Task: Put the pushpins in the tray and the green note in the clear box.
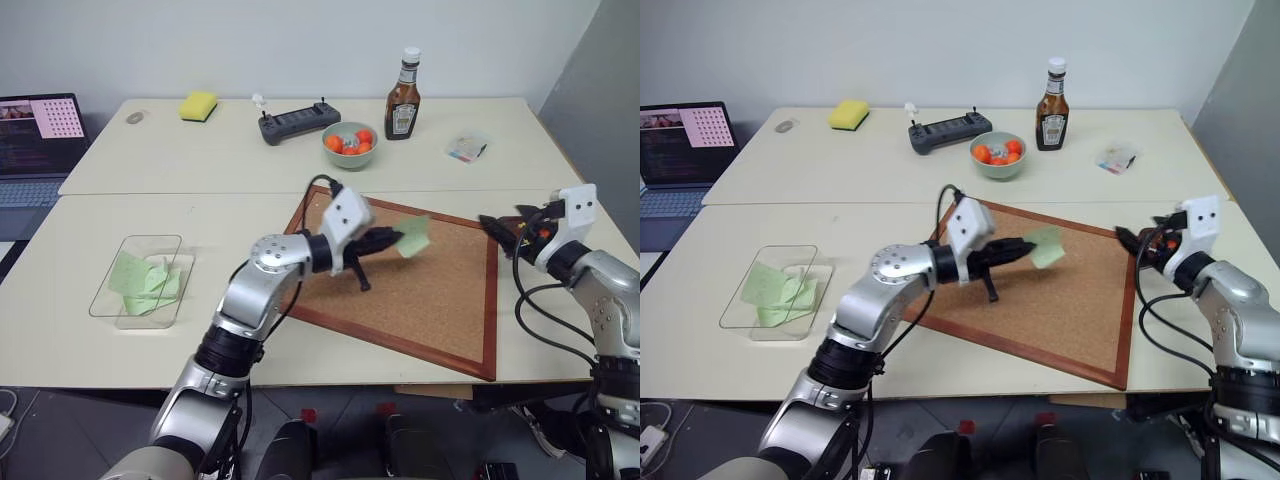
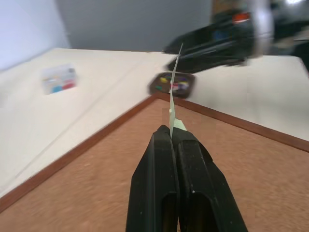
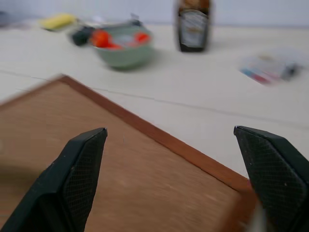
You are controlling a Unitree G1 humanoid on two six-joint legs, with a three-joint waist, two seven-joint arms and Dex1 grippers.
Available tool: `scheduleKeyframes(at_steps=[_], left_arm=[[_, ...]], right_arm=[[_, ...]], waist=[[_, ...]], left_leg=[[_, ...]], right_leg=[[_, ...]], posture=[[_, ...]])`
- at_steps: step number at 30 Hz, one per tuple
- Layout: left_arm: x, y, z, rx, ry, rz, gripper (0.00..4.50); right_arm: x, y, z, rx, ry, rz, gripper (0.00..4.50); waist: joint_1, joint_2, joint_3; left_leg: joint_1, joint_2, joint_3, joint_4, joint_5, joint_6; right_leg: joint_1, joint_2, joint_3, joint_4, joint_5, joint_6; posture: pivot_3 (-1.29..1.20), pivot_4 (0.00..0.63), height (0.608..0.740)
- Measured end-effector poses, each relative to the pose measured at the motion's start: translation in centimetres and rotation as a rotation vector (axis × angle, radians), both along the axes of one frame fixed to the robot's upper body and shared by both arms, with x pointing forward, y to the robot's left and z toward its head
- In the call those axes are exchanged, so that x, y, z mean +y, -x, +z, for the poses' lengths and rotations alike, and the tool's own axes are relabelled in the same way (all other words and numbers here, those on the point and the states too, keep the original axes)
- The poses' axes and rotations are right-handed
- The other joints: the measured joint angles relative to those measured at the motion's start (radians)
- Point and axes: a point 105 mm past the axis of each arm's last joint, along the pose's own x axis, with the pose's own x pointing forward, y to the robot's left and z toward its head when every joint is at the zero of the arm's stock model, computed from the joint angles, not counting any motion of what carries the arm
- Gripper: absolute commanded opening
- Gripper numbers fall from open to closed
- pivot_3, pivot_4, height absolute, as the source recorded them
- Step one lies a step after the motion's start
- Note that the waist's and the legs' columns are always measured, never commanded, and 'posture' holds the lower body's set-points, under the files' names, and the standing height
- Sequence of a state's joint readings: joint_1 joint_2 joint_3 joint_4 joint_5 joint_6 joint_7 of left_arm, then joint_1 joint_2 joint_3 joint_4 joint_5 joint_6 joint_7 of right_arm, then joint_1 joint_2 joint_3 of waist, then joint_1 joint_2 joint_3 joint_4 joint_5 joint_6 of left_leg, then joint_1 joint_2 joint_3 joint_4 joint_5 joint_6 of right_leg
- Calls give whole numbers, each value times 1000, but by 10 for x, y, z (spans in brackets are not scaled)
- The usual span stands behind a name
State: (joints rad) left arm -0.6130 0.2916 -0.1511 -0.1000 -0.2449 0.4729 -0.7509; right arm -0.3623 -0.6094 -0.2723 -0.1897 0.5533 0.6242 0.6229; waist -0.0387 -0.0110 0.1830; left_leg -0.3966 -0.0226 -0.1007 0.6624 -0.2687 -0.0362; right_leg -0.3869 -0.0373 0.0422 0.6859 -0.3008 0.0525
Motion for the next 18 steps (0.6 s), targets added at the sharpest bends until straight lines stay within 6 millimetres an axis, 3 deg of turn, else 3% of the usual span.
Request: scheduleKeyframes(at_steps=[2,3,6,11,15,18], left_arm=[[31,-5,10,3,37,124,0],[39,-5,12,4,46,156,0],[88,-5,23,3,92,358,0],[175,18,24,10,149,775,0],[231,44,17,4,169,1093,0],[266,61,1,51,202,1297,0]], right_arm=[[33,16,12,-41,12,166,4462],[40,19,13,-45,19,199,4462],[76,38,16,-48,26,391,4462],[128,62,29,-43,-62,671,4462],[145,66,42,-70,-77,767,4462],[151,67,38,-46,-90,805,4462]], waist=[[-4,0,0],[-4,0,0],[1,0,0],[3,-1,1],[12,-2,0],[18,-4,0]], left_leg=[[1,0,-1,0,0,0],[1,0,-1,0,0,0],[1,0,-3,0,0,0],[1,0,-4,0,0,0],[1,0,-5,0,0,0],[0,-1,-5,0,0,0]], right_leg=[[0,0,-1,2,0,0],[0,0,-1,2,0,0],[1,0,-2,2,0,0],[0,0,-2,2,0,0],[0,-1,-3,1,0,-1],[1,-1,-4,-1,1,-1]], posture=[[0,150,740],[0,150,740],[0,150,740],[0,150,740],[0,150,740],[0,150,740]])
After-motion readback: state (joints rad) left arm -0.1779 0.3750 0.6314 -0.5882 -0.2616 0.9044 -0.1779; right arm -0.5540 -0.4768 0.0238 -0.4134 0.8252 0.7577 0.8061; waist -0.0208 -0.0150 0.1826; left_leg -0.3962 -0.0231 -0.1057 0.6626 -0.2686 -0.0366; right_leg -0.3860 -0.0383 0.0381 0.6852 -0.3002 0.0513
